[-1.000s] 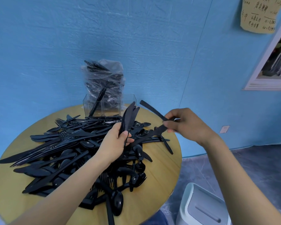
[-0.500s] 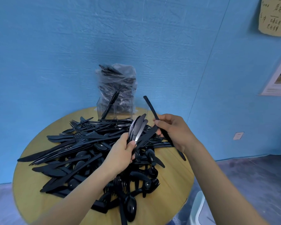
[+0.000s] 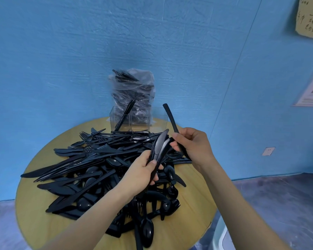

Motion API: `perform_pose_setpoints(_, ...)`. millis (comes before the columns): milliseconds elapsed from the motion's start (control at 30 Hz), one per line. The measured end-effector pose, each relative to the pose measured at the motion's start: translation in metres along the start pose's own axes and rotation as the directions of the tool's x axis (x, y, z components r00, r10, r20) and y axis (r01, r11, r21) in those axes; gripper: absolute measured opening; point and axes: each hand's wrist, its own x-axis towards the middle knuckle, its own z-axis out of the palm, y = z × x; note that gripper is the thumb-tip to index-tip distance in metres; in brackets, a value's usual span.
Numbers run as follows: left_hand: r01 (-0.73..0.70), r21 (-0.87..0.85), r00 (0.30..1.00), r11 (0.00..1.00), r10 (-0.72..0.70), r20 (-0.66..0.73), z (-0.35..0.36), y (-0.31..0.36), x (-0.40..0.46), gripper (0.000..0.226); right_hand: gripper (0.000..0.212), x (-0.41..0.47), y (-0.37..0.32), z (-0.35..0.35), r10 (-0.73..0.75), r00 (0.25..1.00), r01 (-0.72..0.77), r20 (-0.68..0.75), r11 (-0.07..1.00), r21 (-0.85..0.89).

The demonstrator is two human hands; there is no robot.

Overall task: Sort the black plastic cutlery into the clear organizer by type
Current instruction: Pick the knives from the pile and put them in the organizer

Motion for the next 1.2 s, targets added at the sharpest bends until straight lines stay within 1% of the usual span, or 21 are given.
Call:
perform_pose_setpoints(133,0.008,-0.045,1.000,0.999,-0.008,-0.009,0.002,0.000,0.001,0.023,0.009,0.005,0.004,0.011,-0.046,0.995,0.037,-0.088,0.994,-0.103)
perform_pose_setpoints(233,-0.020,-0.024,1.000,0.999,0.020,-0.015,0.004,-0.002,0.001,0.023,0.009,0.004,0.005,0.017,-0.071,0.990,0.052,-0.123,0.987,-0.152)
perform_pose_setpoints(367,-0.075,0.083,0.997,0.994,0.077,-0.015,0.005,-0.007,0.002,0.019,0.010,0.002,0.005,0.023,-0.063,0.990,0.045,-0.124,0.988,-0.145)
perform_pose_setpoints(433,-0.074,0.102,0.996,0.992,0.078,-0.032,0.003,-0.009,0.004,0.018,0.007,0.001,0.004,0.024,-0.059,0.991,0.043,-0.117,0.990,-0.137)
perform_pose_setpoints(500,-0.060,0.105,0.996,0.993,0.067,-0.060,-0.001,-0.011,0.005,0.018,0.005,-0.001,0.001,0.021,-0.061,0.987,0.042,-0.147,0.991,-0.129)
perform_pose_setpoints(600,-0.020,0.092,0.993,0.996,0.031,-0.115,-0.013,-0.013,0.006,0.020,0.024,-0.002,-0.003,0.007,-0.082,0.975,0.054,-0.207,0.989,-0.141)
perform_pose_setpoints(633,-0.011,0.086,0.991,0.996,0.023,-0.133,-0.018,-0.014,0.007,0.020,0.024,-0.003,-0.004,0.002,-0.086,0.975,0.055,-0.205,0.986,-0.155)
perform_pose_setpoints(733,-0.004,0.083,0.983,0.997,0.019,-0.181,-0.028,-0.013,0.012,0.020,0.011,-0.007,-0.007,-0.006,-0.082,0.986,0.057,-0.145,0.984,-0.166)
perform_pose_setpoints(767,-0.005,0.083,0.981,0.997,0.021,-0.195,-0.030,-0.012,0.013,0.020,0.009,-0.007,-0.008,-0.006,-0.070,0.991,0.054,-0.111,0.988,-0.144)
perform_pose_setpoints(800,-0.004,0.081,0.978,0.997,0.021,-0.207,-0.032,-0.012,0.015,0.020,0.007,-0.008,-0.010,-0.006,-0.049,0.997,0.043,-0.064,0.995,-0.086)
perform_pose_setpoints(833,-0.004,0.076,0.976,0.997,0.021,-0.217,-0.034,-0.011,0.017,0.019,0.011,-0.008,-0.011,-0.006,-0.022,1.000,0.022,-0.004,1.000,0.011)
perform_pose_setpoints(867,-0.007,0.069,0.974,0.998,0.023,-0.224,-0.036,-0.010,0.018,0.018,0.018,-0.008,-0.014,-0.006,0.007,0.998,-0.017,0.068,0.989,0.146)
perform_pose_setpoints(933,-0.018,0.053,0.971,0.998,0.030,-0.238,-0.038,-0.008,0.020,0.018,0.029,-0.007,-0.017,-0.009,0.041,0.981,-0.113,0.189,0.915,0.388)
perform_pose_setpoints(967,-0.023,0.047,0.969,0.999,0.033,-0.245,-0.039,-0.007,0.021,0.018,0.034,-0.007,-0.018,-0.009,0.037,0.973,-0.136,0.226,0.887,0.441)
perform_pose_setpoints(1000,-0.026,0.041,0.967,0.999,0.036,-0.251,-0.040,-0.006,0.022,0.018,0.037,-0.007,-0.018,-0.008,0.023,0.969,-0.131,0.244,0.890,0.436)
perform_pose_setpoints(1067,-0.036,0.014,0.966,0.999,0.038,-0.256,-0.042,-0.004,0.024,0.018,0.034,-0.006,-0.015,-0.001,-0.008,0.975,-0.061,0.222,0.951,0.302)
perform_pose_setpoints(1133,-0.046,-0.010,0.965,0.999,0.042,-0.259,-0.042,-0.001,0.025,0.018,0.015,-0.005,-0.014,0.008,-0.041,0.990,0.027,0.133,0.994,0.108)
perform_pose_setpoints(1167,-0.052,-0.012,0.964,0.999,0.047,-0.263,-0.042,0.001,0.026,0.018,0.012,-0.005,-0.015,0.012,-0.069,0.994,0.068,0.082,0.998,0.016)
perform_pose_setpoints(1200,-0.061,-0.007,0.962,0.998,0.057,-0.269,-0.042,0.002,0.026,0.019,0.020,-0.003,-0.015,0.015,-0.100,0.994,0.103,0.043,0.992,-0.067)
